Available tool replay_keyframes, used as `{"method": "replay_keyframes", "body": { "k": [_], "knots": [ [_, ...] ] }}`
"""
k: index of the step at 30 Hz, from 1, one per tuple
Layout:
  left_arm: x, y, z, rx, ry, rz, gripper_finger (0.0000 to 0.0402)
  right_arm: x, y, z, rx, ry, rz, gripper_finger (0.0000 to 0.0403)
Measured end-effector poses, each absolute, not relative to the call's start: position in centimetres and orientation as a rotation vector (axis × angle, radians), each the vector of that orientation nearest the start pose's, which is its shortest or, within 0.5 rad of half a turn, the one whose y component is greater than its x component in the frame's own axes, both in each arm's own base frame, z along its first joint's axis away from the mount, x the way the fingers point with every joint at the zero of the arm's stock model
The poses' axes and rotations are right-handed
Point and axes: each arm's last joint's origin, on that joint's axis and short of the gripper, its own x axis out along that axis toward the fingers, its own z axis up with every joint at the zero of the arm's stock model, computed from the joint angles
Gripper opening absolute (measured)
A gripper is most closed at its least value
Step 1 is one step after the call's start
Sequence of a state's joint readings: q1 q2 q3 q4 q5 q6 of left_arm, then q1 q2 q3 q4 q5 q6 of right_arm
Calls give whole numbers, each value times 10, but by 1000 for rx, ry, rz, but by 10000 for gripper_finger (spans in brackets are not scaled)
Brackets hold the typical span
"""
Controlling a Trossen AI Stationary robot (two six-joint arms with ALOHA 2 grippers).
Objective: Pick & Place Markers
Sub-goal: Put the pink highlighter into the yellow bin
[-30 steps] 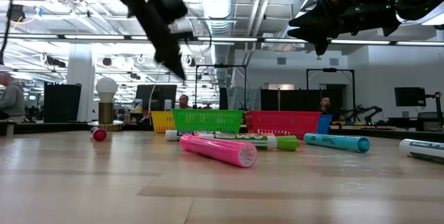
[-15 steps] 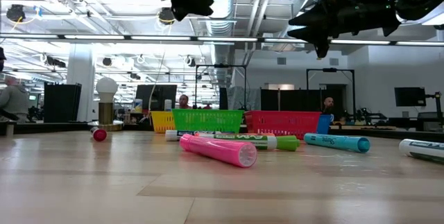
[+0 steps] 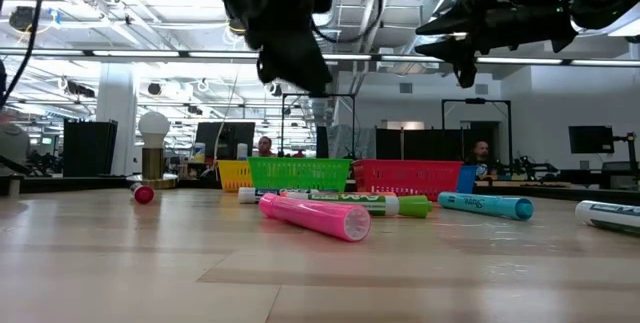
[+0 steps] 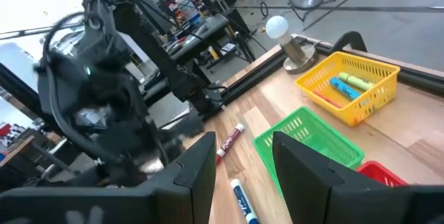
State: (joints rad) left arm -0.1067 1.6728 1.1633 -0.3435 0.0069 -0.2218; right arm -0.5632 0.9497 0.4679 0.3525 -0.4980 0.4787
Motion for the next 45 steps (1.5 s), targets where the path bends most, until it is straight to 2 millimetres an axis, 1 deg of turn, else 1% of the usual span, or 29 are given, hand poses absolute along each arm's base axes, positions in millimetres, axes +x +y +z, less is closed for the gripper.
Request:
{"method": "replay_keyframes", "body": {
  "k": [3, 6, 9, 12, 15, 19, 24, 33, 40, 45],
  "knots": [
    [355, -46, 214, -133, 898, -51, 145, 180, -97, 246, 543, 94, -91, 131],
    [355, -59, 208, -30, 913, -130, 145, 180, -97, 246, 495, 96, -89, 131],
    [352, -77, 207, 114, 905, -236, 145, 180, -97, 246, 441, 98, -86, 131],
    [348, -94, 205, 267, 891, -303, 145, 180, -97, 246, 431, 99, -85, 131],
    [347, -102, 203, 343, 882, -340, 145, 180, -97, 246, 432, 99, -85, 131],
    [350, -104, 194, 361, 896, -354, 145, 180, -97, 246, 432, 99, -86, 131],
    [353, -106, 177, 371, 941, -406, 145, 180, -97, 245, 435, 105, -87, 131],
    [357, -111, 165, 356, 951, -454, 145, 180, -97, 245, 436, 107, -87, 131],
    [361, -112, 154, 440, 942, -497, 145, 179, -97, 243, 444, 120, -89, 131],
    [362, -110, 152, 442, 946, -499, 145, 179, -97, 243, 445, 123, -90, 131]
  ]
}}
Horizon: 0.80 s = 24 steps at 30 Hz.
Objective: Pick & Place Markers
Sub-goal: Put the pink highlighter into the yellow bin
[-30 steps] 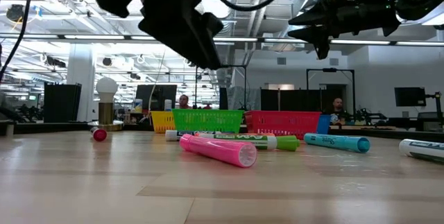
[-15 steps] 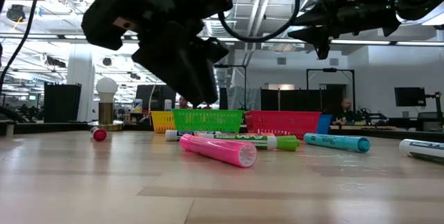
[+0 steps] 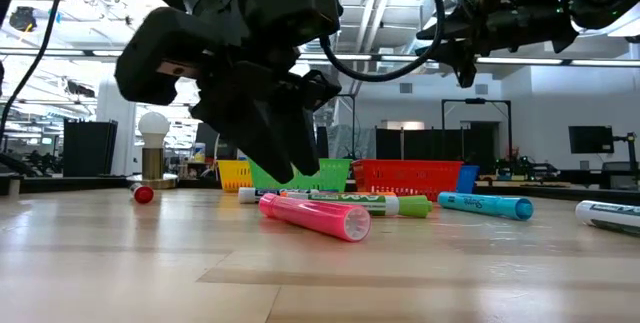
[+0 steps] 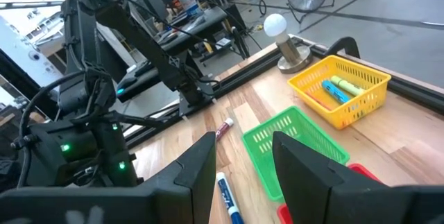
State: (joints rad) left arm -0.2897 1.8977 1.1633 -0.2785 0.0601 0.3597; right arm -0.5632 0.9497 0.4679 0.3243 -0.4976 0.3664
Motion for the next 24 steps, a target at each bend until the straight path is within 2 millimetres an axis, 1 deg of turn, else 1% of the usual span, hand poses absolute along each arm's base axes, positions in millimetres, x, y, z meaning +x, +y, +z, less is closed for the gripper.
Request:
{"method": "replay_keyframes", "body": {
  "k": [6, 15, 24],
  "knots": [
    [362, -110, 152, 442, 945, -504, 145, 179, -97, 243, 446, 125, -90, 131],
    [364, -113, 129, 437, 997, -533, 145, 179, -97, 243, 447, 126, -90, 131],
    [366, -111, 128, 435, 996, -522, 144, 179, -97, 243, 447, 125, -90, 131]
  ]
}}
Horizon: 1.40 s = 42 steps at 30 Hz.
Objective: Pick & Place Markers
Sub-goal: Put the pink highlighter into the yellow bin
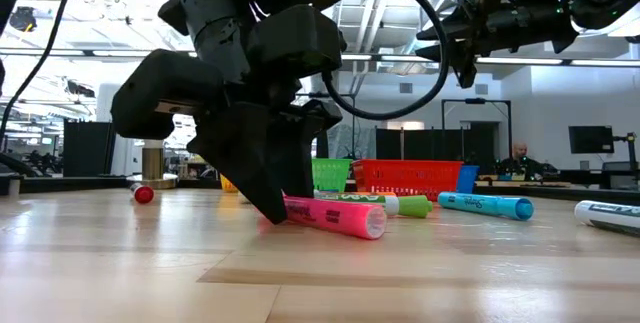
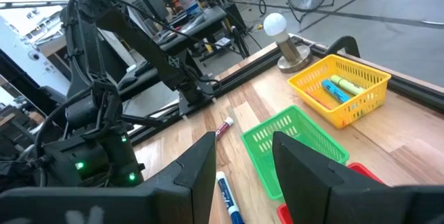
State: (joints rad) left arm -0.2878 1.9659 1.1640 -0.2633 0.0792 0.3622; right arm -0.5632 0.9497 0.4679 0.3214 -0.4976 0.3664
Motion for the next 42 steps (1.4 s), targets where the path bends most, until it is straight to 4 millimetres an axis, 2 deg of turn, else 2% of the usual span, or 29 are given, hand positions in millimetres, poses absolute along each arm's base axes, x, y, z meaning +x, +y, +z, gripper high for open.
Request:
{"method": "replay_keyframes", "body": {
  "k": [9, 17, 22, 31, 35, 42],
  "knots": [
    [366, -111, 125, 419, 1001, -546, 106, 179, -97, 243, 447, 125, -90, 131],
    [367, -112, 116, 400, 1024, -567, 97, 179, -97, 243, 447, 125, -90, 131],
    [366, -111, 117, 377, 1031, -555, 66, 179, -97, 243, 447, 125, -90, 131],
    [365, -112, 121, 348, 1027, -558, 65, 179, -97, 243, 447, 125, -90, 131],
    [360, -111, 138, 359, 1008, -542, 65, 179, -97, 243, 447, 125, -90, 131],
    [349, -103, 209, 393, 807, -409, 65, 179, -97, 243, 447, 125, -90, 131]
  ]
}}
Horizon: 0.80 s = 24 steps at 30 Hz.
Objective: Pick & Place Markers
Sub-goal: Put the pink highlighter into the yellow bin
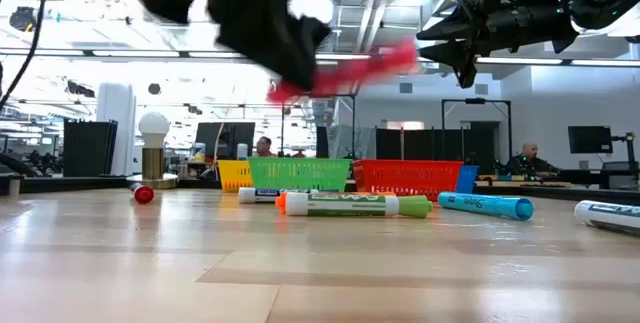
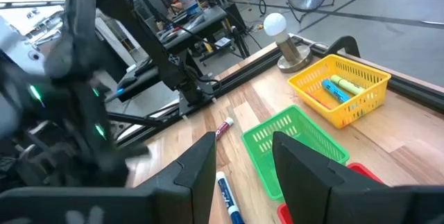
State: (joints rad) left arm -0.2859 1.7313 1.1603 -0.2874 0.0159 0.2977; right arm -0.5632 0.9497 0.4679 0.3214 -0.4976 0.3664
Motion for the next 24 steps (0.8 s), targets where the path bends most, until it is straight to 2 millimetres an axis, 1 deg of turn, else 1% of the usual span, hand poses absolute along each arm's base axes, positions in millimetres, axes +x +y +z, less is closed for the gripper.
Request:
{"method": "replay_keyframes", "body": {
  "k": [3, 4, 8, 11, 13, 16, 18, 24],
  "knots": [
    [339, -94, 245, 403, 707, -300, 65, 179, -97, 243, 447, 125, -90, 131],
    [335, -90, 255, 407, 686, -257, 65, 179, -97, 243, 447, 126, -90, 131],
    [319, -63, 293, 418, 593, -59, 65, 179, -97, 243, 447, 125, -90, 131],
    [307, -39, 316, 447, 543, 73, 65, 179, -97, 243, 447, 125, -90, 131],
    [302, -20, 325, 466, 531, 160, 65, 179, -97, 243, 447, 125, -90, 131],
    [296, 10, 333, 484, 539, 263, 65, 179, -97, 243, 446, 124, -90, 131],
    [294, 30, 333, 486, 556, 323, 65, 179, -97, 243, 446, 124, -90, 131],
    [289, 85, 323, 534, 683, 448, 65, 179, -97, 243, 448, 127, -91, 131]
  ]
}}
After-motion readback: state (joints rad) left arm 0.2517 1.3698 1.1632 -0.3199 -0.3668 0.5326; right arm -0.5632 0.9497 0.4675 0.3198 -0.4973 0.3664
